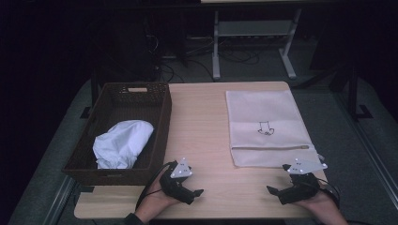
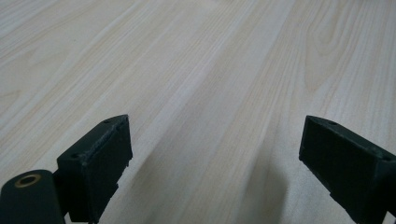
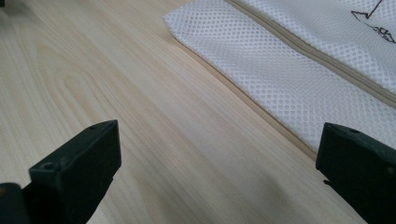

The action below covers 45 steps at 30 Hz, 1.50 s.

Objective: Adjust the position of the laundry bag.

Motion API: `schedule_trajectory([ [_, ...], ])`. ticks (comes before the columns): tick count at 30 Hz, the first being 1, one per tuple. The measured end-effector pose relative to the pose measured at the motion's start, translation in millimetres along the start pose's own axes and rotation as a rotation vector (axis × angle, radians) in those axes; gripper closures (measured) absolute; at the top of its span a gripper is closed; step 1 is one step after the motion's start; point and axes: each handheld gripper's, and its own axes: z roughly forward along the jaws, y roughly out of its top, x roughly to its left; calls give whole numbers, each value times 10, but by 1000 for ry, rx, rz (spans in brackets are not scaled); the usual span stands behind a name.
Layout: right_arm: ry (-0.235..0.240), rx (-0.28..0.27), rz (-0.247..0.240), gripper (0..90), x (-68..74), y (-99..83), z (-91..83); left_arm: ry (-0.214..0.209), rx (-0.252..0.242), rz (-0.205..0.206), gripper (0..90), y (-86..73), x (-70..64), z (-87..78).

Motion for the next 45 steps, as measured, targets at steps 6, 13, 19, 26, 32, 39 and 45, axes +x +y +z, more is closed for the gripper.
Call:
schedule_trajectory([
  [6, -9, -9, 1, 0, -13, 25, -10, -9, 4, -1, 90, 6, 8, -9],
  [13, -13, -28, 11, 0, -38, 72, 7, -19, 4, 1, 90, 16, 18, -19],
  [19, -41, -57, 31, 0, -69, 94, -18, -18, -4, -5, 90, 25, 29, -24],
  [26, -63, -93, 51, 0, -136, 118, -50, -22, -4, -3, 91, 30, 32, -29],
  [32, -65, -108, 55, 0, -186, 172, -26, -21, -3, -4, 91, 31, 34, -26],
  [39, -69, -112, 49, 0, -259, 246, 21, -16, -3, 0, 91, 31, 34, -25],
  [45, -54, -113, 55, 0, -310, 317, 43, -23, -7, -4, 91, 35, 44, -17],
])
